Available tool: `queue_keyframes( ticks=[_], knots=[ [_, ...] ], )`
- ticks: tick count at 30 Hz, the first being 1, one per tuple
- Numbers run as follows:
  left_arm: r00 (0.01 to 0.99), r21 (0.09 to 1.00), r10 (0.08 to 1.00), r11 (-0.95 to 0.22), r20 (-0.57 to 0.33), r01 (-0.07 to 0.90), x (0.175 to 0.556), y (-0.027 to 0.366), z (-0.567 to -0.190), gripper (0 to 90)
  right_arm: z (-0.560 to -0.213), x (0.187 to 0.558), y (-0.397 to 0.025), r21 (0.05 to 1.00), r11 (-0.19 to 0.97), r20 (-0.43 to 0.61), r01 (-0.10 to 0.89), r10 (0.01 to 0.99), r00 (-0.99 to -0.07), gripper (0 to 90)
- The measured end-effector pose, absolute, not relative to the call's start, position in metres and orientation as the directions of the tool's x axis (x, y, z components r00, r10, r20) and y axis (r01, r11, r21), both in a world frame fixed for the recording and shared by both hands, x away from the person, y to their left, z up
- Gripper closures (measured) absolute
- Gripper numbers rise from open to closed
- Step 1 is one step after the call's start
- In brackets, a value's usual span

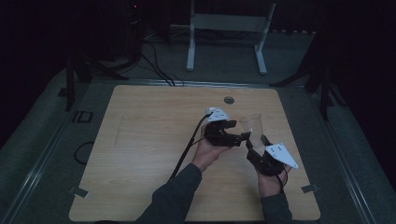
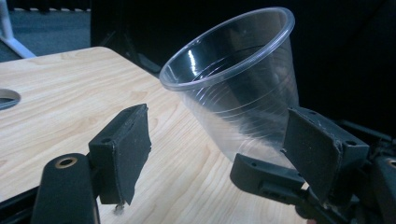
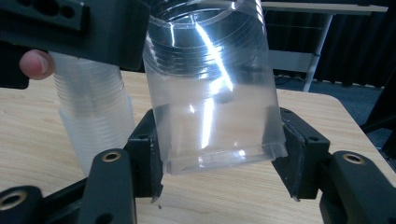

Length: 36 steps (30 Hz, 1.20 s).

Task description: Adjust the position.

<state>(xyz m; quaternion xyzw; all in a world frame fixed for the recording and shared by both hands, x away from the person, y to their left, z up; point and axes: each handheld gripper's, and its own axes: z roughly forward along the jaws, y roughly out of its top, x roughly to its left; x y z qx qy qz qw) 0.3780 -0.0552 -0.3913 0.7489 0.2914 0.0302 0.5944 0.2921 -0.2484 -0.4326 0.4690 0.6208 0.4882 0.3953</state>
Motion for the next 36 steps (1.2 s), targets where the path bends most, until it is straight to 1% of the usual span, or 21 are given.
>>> queue_keyframes(
  ticks=[5, 10, 17, 20, 29, 34, 36],
  knots=[
    [0.828, 0.903, 0.46, -0.115, -0.32, 0.413, 0.378, -0.06, -0.393, 22.5, -0.433, 0.292, -0.248, 0.977, 0.083, -0.032, 0.198, 0.968, -0.248, 41.7],
    [0.825, 0.895, 0.437, -0.092, -0.358, 0.437, 0.379, -0.064, -0.395, 21.7, -0.433, 0.292, -0.248, 0.977, 0.08, -0.03, 0.196, 0.968, -0.25, 41.7],
    [0.829, 0.891, 0.415, -0.086, -0.375, 0.446, 0.378, -0.07, -0.395, 20.9, -0.433, 0.292, -0.246, 0.978, 0.085, -0.032, 0.19, 0.964, -0.263, 41.7],
    [0.826, 0.886, 0.403, -0.071, -0.395, 0.458, 0.38, -0.07, -0.396, 20.5, -0.433, 0.292, -0.246, 0.979, 0.068, -0.012, 0.195, 0.962, -0.273, 41.7],
    [0.794, 0.858, 0.383, -0.006, -0.472, 0.513, 0.387, -0.071, -0.398, 20.0, -0.434, 0.292, -0.245, 0.977, 0.074, -0.015, 0.201, 0.959, -0.281, 41.7],
    [0.781, 0.85, 0.383, 0.019, -0.492, 0.526, 0.388, -0.071, -0.399, 20.4, -0.436, 0.293, -0.245, 0.975, 0.08, -0.017, 0.207, 0.957, -0.288, 41.7],
    [0.782, 0.85, 0.382, 0.022, -0.493, 0.526, 0.388, -0.07, -0.398, 22.0, -0.436, 0.293, -0.245, 0.975, 0.083, -0.02, 0.207, 0.957, -0.29, 41.6]
  ],
)
